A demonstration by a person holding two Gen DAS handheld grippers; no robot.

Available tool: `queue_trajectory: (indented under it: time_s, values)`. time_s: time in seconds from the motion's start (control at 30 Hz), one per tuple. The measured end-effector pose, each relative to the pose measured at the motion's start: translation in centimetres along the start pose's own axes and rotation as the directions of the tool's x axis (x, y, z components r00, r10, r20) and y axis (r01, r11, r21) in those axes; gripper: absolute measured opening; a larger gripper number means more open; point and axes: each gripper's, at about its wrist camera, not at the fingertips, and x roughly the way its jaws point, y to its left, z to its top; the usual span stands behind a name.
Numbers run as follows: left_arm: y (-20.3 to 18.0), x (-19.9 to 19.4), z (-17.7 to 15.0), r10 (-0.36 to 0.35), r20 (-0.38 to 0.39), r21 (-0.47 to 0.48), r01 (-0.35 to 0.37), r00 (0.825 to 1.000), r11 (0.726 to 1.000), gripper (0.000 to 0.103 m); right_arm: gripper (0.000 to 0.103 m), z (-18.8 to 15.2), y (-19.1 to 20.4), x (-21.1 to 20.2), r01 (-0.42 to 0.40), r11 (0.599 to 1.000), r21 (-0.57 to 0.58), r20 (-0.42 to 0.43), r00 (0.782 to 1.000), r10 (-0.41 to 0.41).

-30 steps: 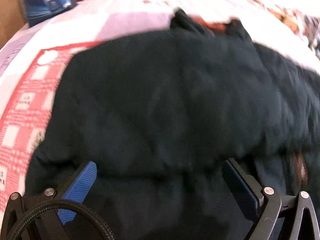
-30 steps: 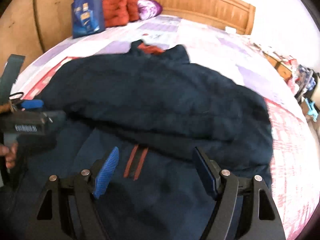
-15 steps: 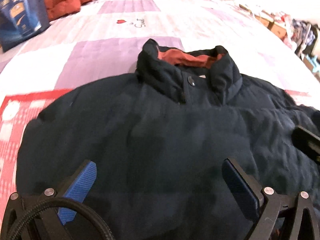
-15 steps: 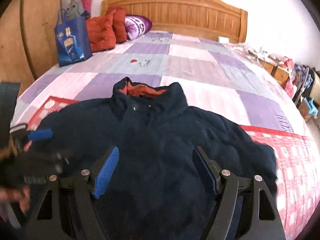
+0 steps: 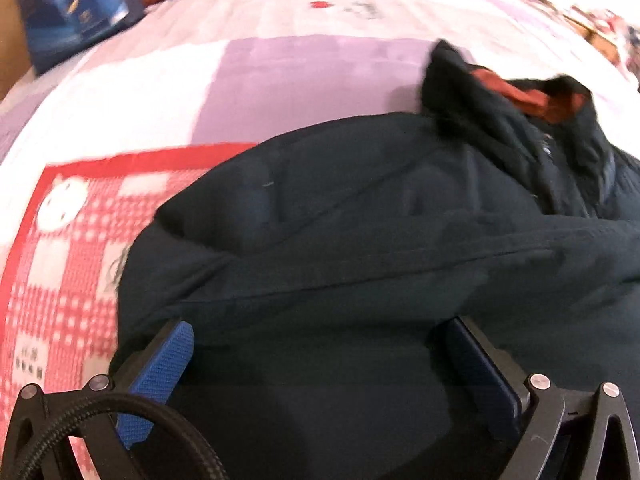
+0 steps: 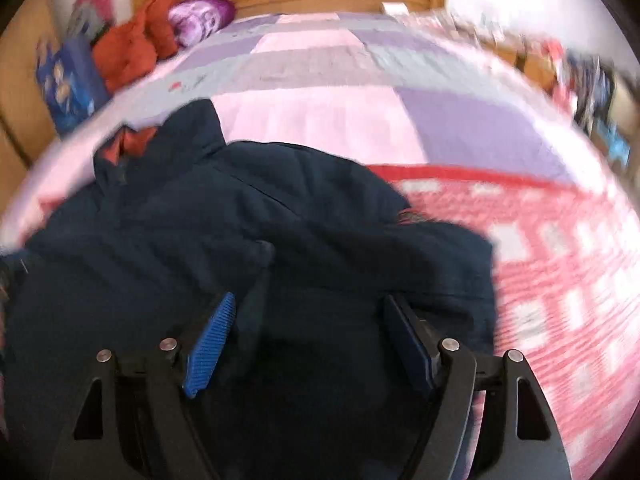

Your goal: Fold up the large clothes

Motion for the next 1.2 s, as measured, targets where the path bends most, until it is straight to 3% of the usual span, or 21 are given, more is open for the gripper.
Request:
queue_trajectory:
  time_s: [0.07,0.2,0.33,0.43,0.5,0.6,0.73,0.8,0.83,0.93,1.03,1.1,1.2]
  values:
    - [-0.4,-0.2,-0.1,0.021,-0.008,0.015,-0.021,1.0,1.0,0.103,0.078,-0.2,0.7,0.1,0.03,0.999,-0.041,0.0,1.0,-0.03]
    - [0.4,-0.8,-0.5,0.074,-0.022,0.019,-0.074,0.997,0.997,0.103,0.078,-0.3,0.3,-0.1,0.026,1.0,0.006,0.009,1.0,-0.026]
    - [4.0,-1.8,-2.4,0.078,-0.054,-0.073,-0.082,0.996,0.994,0.103,0.078,-1.1,-0.9,-1.5,-0.009,0.999,0.04,0.012,1.0,0.008]
    - [6.4,-4.0,-5.4,0.096,-0.051,-0.144,-0.102,0.994,0.984,0.103,0.078,-3.0,-1.2,-4.4,0.05,0.998,0.049,0.016,0.999,-0.051]
    - [6.4,-7.0,-8.9,0.091,-0.012,-0.138,-0.092,0.996,0.986,0.103,0.078,-5.0,0.1,-7.6,0.07,0.997,0.012,0.065,0.995,-0.071]
    - [4.4,-10.2,-14.0,0.06,0.006,-0.054,-0.06,0.998,0.997,0.103,0.078,-10.0,3.5,-11.9,0.0,0.997,-0.072,0.09,0.996,0.007]
    - [0.7,-12.6,-22.9,0.033,-0.101,0.087,-0.024,0.994,0.996,0.103,0.078,-17.7,6.5,-14.3,-0.071,0.993,-0.095,-0.012,0.997,0.07]
    - [0.7,-13.9,-27.5,0.071,-0.131,0.115,-0.056,0.989,0.992,0.103,0.078,-22.2,6.2,-14.6,-0.041,0.994,-0.102,-0.102,0.994,0.03]
    - [1.2,-14.5,-28.6,0.073,-0.135,0.106,-0.058,0.988,0.993,0.103,0.078,-23.9,5.3,-14.9,-0.02,0.995,-0.093,-0.13,0.992,0.007]
    - [3.9,-17.1,-32.0,0.124,-0.151,0.036,-0.12,0.981,0.992,0.103,0.079,-27.7,1.1,-18.4,0.023,1.0,-0.021,-0.107,0.994,-0.025]
    - [6.7,-19.2,-34.4,0.109,-0.186,-0.102,-0.13,0.976,0.986,0.103,0.079,-28.7,-1.3,-20.8,-0.051,0.998,0.047,-0.094,0.994,0.055]
    - [7.5,-21.2,-35.7,0.211,-0.193,-0.127,-0.238,0.958,0.963,0.103,0.079,-28.7,-0.7,-21.9,-0.046,0.999,-0.003,-0.076,0.996,0.046]
    - [8.1,-24.4,-37.4,0.229,-0.169,-0.207,-0.261,0.959,0.943,0.103,0.079,-29.2,-1.3,-24.0,-0.078,0.997,0.02,-0.05,0.996,0.079]
